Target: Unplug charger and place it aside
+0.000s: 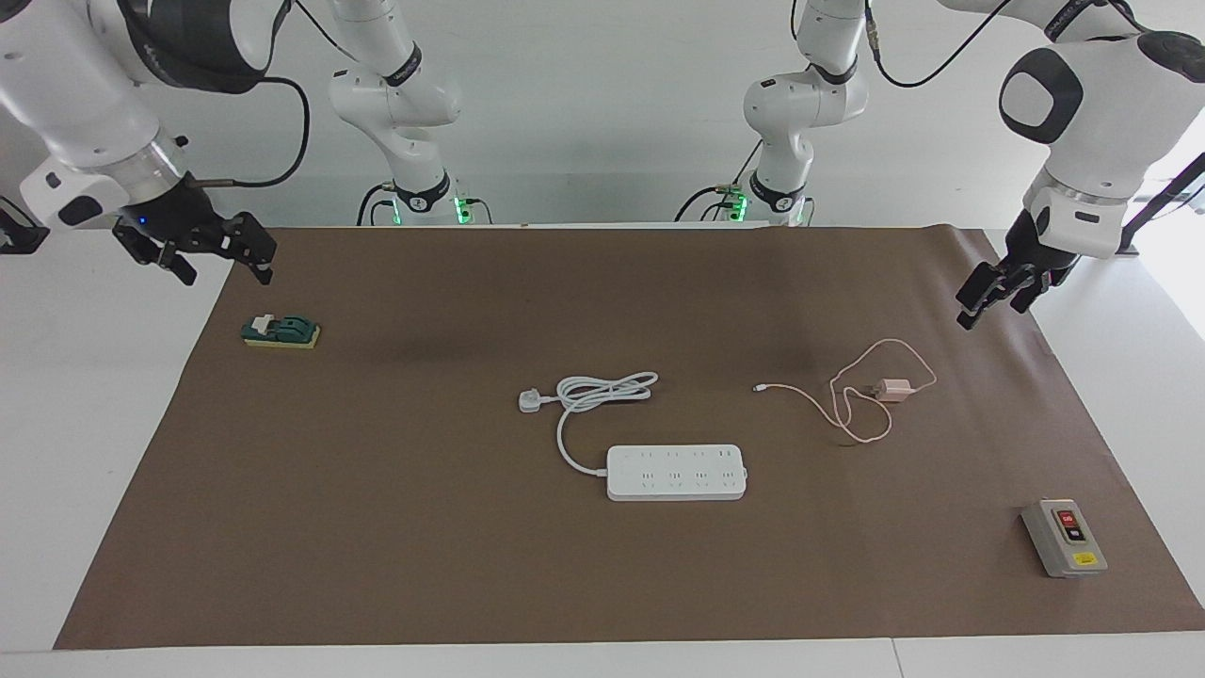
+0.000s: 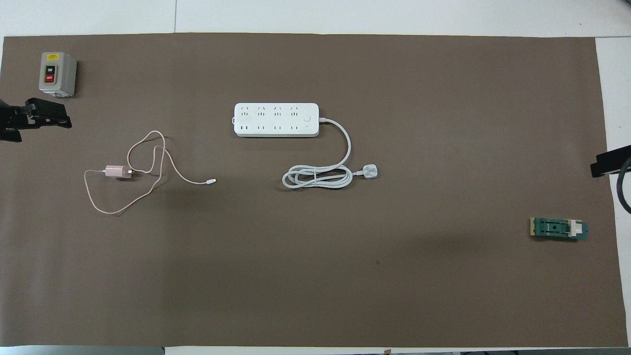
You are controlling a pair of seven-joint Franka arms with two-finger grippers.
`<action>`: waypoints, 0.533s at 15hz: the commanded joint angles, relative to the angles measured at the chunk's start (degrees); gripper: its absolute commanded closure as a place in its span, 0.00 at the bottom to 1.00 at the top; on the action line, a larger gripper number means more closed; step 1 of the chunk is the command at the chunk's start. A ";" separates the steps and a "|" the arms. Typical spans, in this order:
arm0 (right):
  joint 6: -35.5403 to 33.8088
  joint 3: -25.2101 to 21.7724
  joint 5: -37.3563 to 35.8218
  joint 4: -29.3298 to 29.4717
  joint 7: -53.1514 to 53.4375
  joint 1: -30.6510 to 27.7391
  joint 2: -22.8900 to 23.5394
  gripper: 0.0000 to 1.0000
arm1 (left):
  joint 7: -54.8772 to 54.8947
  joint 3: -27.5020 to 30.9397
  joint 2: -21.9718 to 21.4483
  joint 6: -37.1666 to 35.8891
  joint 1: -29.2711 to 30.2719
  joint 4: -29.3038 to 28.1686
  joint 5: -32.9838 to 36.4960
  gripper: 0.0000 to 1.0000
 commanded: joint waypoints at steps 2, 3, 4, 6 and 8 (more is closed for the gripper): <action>1.12 1.77 -0.94 -2.80 -0.49 -2.00 -1.06 0.00 | 0.02 0.56 -0.52 -8.21 -0.29 1.25 1.52 0.00; 1.20 1.77 -0.86 -2.27 -0.57 -2.35 -0.80 0.00 | 0.98 0.56 -1.48 -10.94 -0.29 1.35 1.52 0.00; 1.03 1.77 -0.42 -1.05 -0.66 -2.44 -0.01 0.00 | 1.86 0.56 -2.10 -12.36 -0.20 1.17 1.43 0.00; -0.11 2.03 -0.15 1.77 -0.57 -2.44 1.40 0.00 | 1.79 0.65 -3.24 -13.25 0.15 1.26 1.35 0.00; -0.37 2.30 -0.07 1.69 -0.49 -2.62 1.23 0.00 | 1.61 0.65 -5.53 -15.18 0.15 1.17 1.17 0.00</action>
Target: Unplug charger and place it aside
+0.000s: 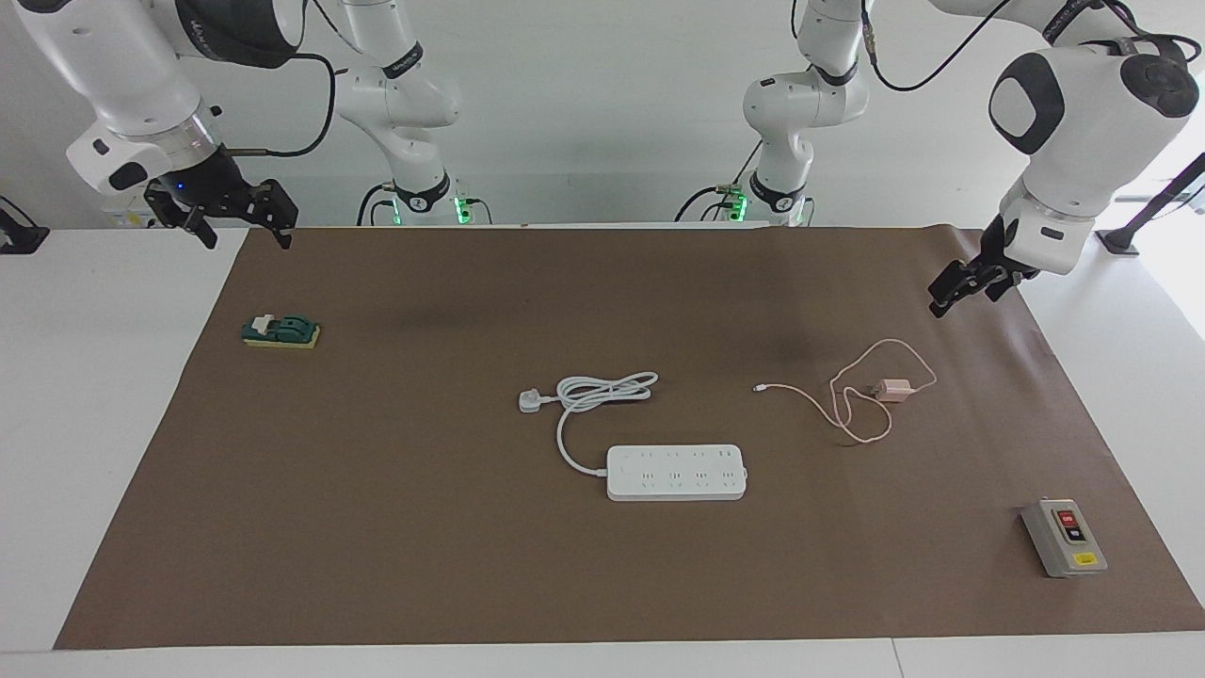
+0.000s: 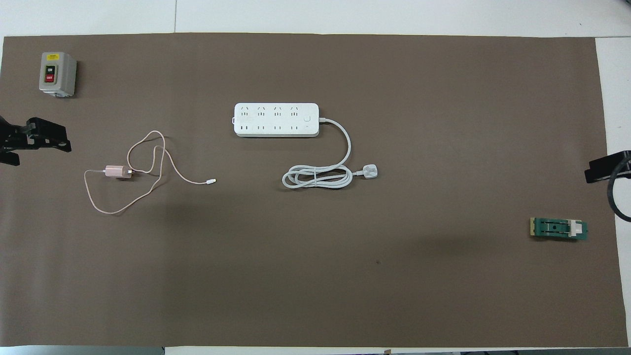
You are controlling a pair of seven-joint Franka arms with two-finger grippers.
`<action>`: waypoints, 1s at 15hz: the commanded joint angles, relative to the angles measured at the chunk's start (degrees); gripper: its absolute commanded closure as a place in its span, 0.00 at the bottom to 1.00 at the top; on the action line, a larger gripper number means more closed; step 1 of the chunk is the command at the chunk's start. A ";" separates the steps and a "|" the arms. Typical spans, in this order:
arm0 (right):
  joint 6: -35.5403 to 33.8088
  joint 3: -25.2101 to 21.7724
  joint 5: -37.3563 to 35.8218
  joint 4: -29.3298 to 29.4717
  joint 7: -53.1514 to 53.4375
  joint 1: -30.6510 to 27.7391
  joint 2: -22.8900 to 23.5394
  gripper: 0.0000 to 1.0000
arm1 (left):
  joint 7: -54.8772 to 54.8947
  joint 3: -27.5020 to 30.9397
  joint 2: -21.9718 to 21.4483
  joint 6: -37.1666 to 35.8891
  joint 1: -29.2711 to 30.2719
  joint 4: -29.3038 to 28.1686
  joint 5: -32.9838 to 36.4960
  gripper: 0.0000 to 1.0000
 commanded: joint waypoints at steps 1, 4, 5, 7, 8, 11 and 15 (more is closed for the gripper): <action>-0.95 1.46 0.21 1.62 -0.49 -1.62 0.91 0.00 | 0.86 0.25 -3.25 -4.06 -0.09 0.11 0.86 0.00; -0.95 1.64 1.25 1.62 0.38 -1.53 0.91 0.00 | 0.16 -0.10 -3.00 -4.07 -1.32 0.63 1.04 0.00; -1.04 1.55 2.04 1.54 0.83 -1.62 0.82 0.00 | 0.16 0.16 -3.08 -3.89 -2.37 0.72 1.04 0.00; -0.95 1.55 2.23 1.62 0.83 -1.53 0.82 0.00 | 0.42 0.86 -3.52 -3.98 -4.21 0.90 1.04 0.00; -1.04 1.55 2.23 1.62 0.83 -1.53 0.73 0.00 | 0.95 2.35 -4.31 -4.33 -5.79 0.64 0.87 0.00; -0.95 1.46 2.14 1.27 0.65 -1.36 0.38 0.00 | 1.57 7.63 -4.75 -4.33 -12.04 -0.42 0.69 0.00; -0.77 1.46 2.14 1.19 0.57 -1.27 0.38 0.00 | 7.09 7.55 -4.67 -5.21 -11.78 -0.42 0.43 0.00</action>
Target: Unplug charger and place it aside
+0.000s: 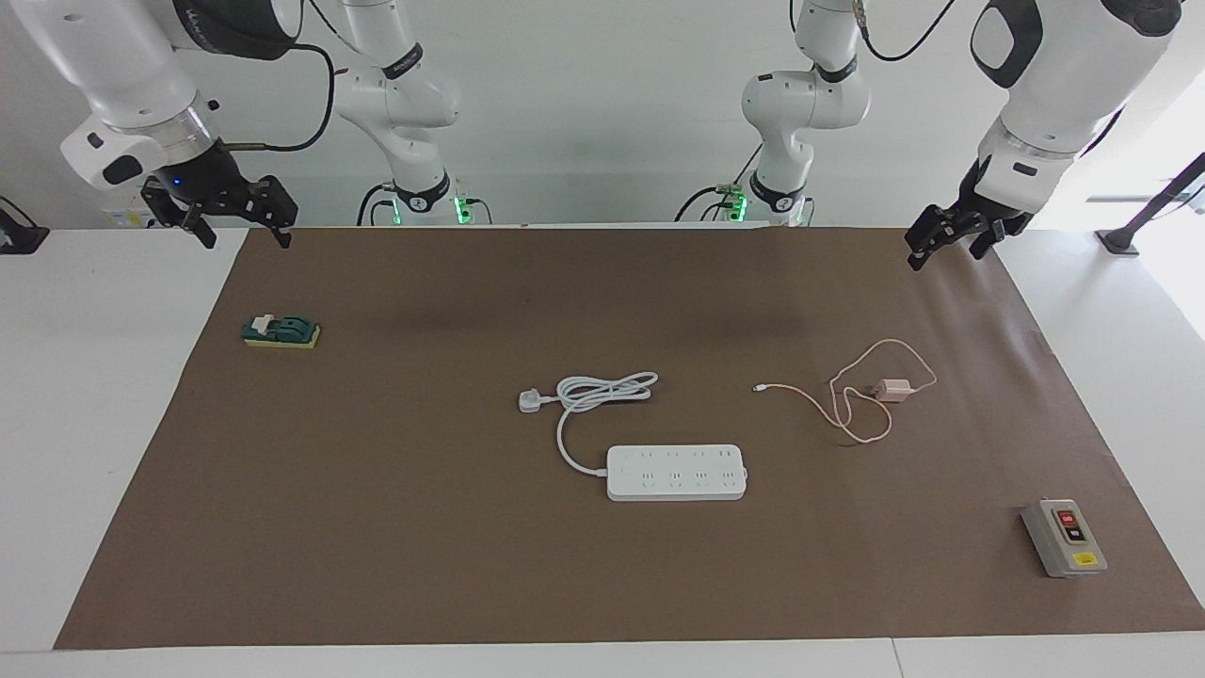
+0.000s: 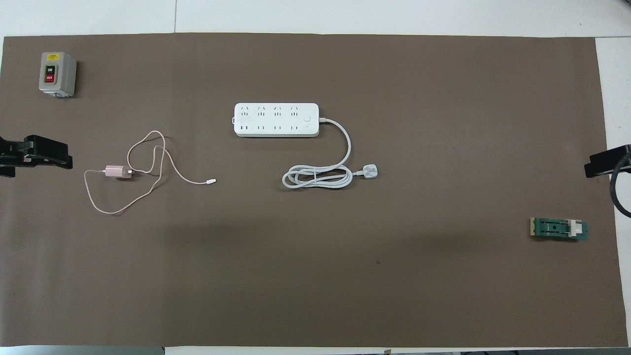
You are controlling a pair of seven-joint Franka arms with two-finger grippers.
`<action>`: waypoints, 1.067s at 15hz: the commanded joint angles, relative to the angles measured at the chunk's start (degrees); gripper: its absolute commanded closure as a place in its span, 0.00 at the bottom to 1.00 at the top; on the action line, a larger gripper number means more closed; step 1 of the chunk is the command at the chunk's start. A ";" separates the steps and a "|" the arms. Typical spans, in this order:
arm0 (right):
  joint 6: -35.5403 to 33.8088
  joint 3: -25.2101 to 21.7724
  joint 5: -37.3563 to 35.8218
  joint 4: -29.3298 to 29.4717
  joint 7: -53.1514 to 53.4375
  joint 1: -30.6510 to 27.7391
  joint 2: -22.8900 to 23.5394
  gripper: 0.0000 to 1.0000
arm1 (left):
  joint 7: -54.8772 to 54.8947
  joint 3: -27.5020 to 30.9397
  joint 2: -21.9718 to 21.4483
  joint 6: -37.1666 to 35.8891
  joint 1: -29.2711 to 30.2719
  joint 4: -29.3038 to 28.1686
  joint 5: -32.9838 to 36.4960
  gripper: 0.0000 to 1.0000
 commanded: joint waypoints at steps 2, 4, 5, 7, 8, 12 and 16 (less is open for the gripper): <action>-0.64 1.05 1.18 0.61 0.56 -1.00 0.19 0.00 | 2.87 1.05 -0.52 -1.21 -1.12 -0.62 0.43 0.00; -0.64 1.05 1.18 0.52 0.56 -0.83 0.19 0.00 | 2.43 1.05 0.88 -1.13 -1.56 -0.18 0.51 0.00; -0.64 1.14 1.18 0.43 0.56 -0.83 0.19 0.00 | 2.60 1.14 0.98 -1.13 -1.65 -0.27 0.43 0.00; -0.64 1.05 1.18 0.43 0.47 -0.83 0.10 0.00 | 2.96 1.05 0.98 -1.13 -1.56 -0.27 0.43 0.00; -0.73 1.14 1.18 0.43 0.38 -0.91 0.10 0.00 | 3.39 1.05 0.89 -1.13 -1.48 -0.27 0.43 0.00; -0.64 1.14 1.18 0.34 0.38 -0.83 0.10 0.00 | 6.56 1.05 0.54 -1.21 -1.30 -0.27 0.34 0.00; -0.64 1.05 1.18 0.34 0.30 -0.91 0.10 0.00 | 7.96 1.14 0.98 -1.22 -1.12 -0.26 0.25 0.00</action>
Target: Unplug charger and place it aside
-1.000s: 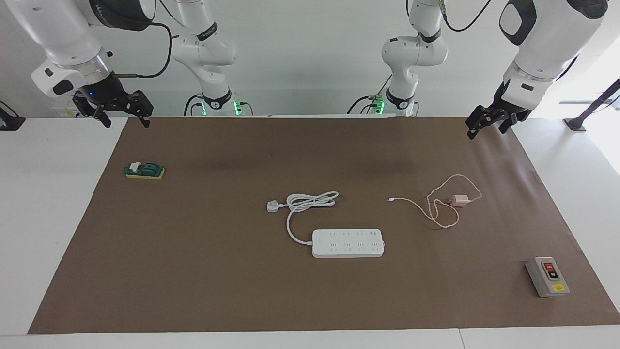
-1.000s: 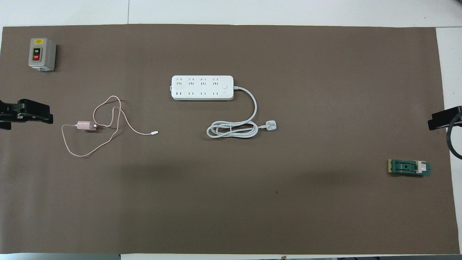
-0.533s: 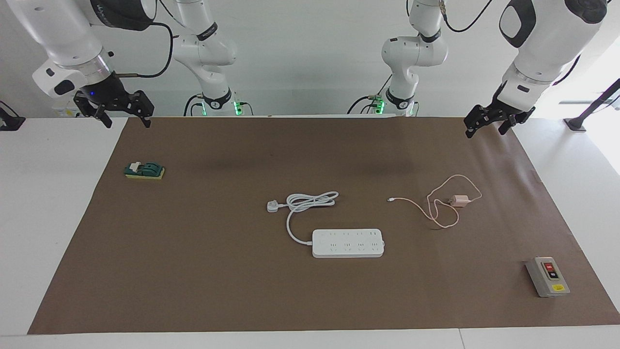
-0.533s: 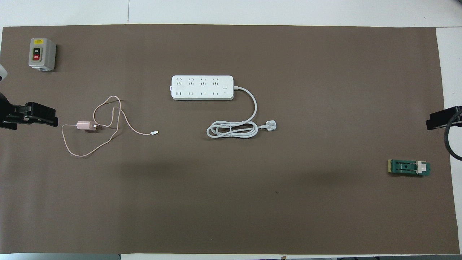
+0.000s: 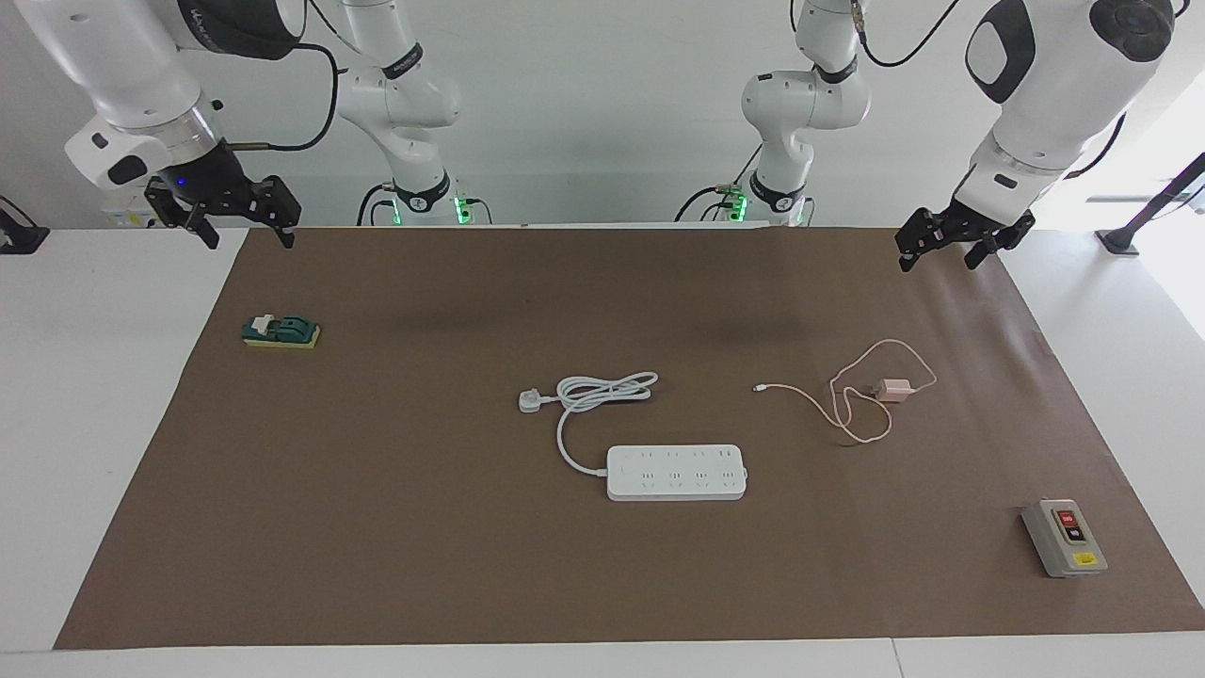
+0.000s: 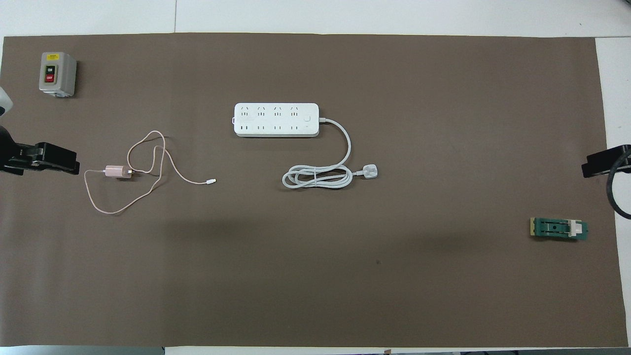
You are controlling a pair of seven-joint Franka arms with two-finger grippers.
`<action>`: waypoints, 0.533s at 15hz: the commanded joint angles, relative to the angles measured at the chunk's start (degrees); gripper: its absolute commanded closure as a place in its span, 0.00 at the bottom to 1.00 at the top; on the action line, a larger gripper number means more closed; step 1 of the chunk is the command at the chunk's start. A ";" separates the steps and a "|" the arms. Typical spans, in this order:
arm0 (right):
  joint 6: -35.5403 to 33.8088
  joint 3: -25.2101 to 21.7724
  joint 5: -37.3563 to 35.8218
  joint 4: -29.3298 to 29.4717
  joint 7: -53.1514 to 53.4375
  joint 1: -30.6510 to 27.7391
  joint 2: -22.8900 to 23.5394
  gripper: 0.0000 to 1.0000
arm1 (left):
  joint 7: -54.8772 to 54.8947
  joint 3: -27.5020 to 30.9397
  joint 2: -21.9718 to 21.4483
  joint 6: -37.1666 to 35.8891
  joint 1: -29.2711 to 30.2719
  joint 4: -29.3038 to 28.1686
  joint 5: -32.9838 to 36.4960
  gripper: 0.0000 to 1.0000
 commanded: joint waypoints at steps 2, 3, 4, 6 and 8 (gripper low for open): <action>-0.64 0.65 1.09 0.43 0.29 -0.95 0.10 0.00 | 1.63 0.99 0.19 -1.15 -0.04 0.09 -1.24 0.00; -0.64 0.65 1.18 0.43 0.21 -1.04 0.10 0.00 | 1.63 0.99 0.63 -0.98 -0.04 0.27 -1.24 0.00; -0.64 0.65 1.18 0.43 0.21 -1.13 0.10 0.00 | 1.63 0.99 1.24 -0.98 -0.04 0.88 -1.24 0.00; -0.64 0.65 1.18 0.43 0.21 -1.04 0.10 0.00 | 1.63 0.90 1.77 -1.06 -0.13 1.76 -1.33 0.00; -0.64 0.65 1.18 0.34 0.21 -1.13 0.10 0.00 | 1.46 0.81 1.77 -0.89 -0.22 1.85 -1.33 0.00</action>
